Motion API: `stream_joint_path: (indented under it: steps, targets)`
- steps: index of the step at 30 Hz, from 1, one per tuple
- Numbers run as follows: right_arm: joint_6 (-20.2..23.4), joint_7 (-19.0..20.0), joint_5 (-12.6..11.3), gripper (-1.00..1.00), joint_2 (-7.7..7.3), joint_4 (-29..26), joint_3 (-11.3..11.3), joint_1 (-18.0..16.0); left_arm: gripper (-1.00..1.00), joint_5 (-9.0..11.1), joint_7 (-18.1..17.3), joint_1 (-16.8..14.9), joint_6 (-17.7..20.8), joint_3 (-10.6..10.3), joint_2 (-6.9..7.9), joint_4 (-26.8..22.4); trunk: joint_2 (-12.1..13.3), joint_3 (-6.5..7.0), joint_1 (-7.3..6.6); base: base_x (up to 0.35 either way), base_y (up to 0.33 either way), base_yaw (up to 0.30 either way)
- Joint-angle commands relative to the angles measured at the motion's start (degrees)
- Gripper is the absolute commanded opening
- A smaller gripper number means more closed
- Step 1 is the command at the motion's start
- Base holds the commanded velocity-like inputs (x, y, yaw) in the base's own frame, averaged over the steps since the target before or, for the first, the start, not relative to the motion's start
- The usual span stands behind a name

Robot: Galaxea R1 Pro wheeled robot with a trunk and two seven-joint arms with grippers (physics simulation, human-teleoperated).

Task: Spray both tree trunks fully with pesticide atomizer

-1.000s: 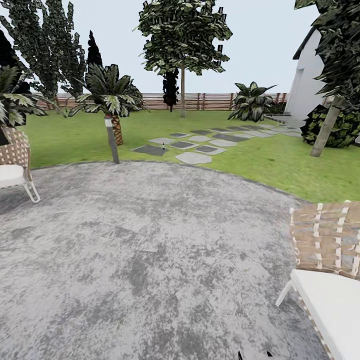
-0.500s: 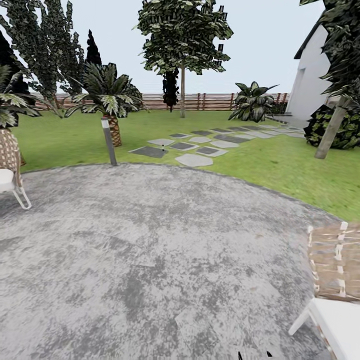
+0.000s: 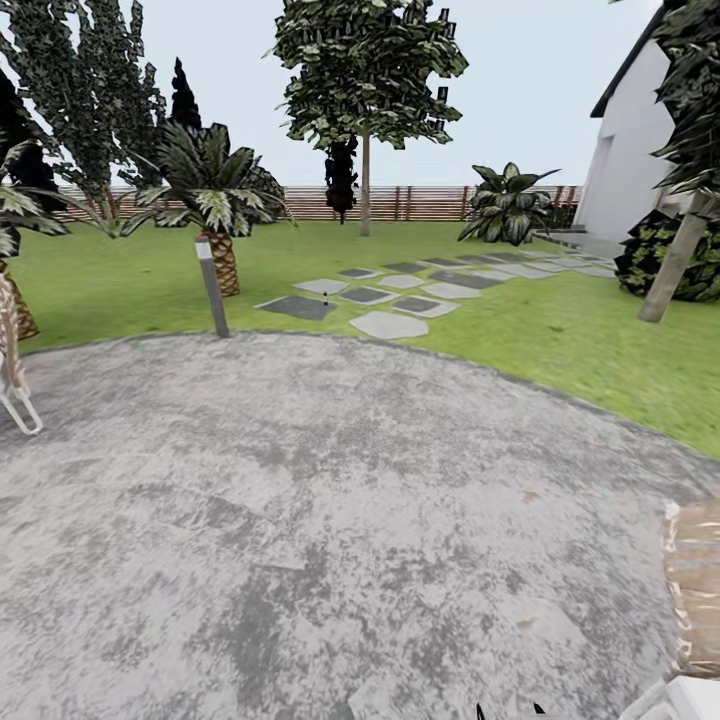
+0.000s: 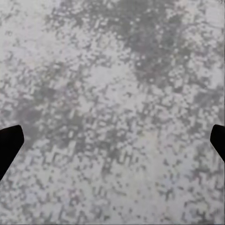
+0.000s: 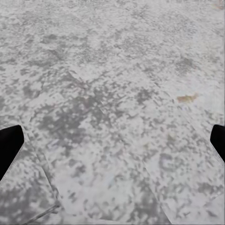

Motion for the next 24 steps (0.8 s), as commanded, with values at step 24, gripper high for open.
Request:
stream_joint_path:
  steps: [24]
  targets:
    - [-0.14, -0.30, 0.61, 1.00, 0.03, 0.05, -0.25, -0.03, 1.00, 0.04, -0.03, 0.00, -0.19, 0.05, -0.01, 0.05, -0.02, -0.05, 0.02, 0.339, 0.000, 0.000]
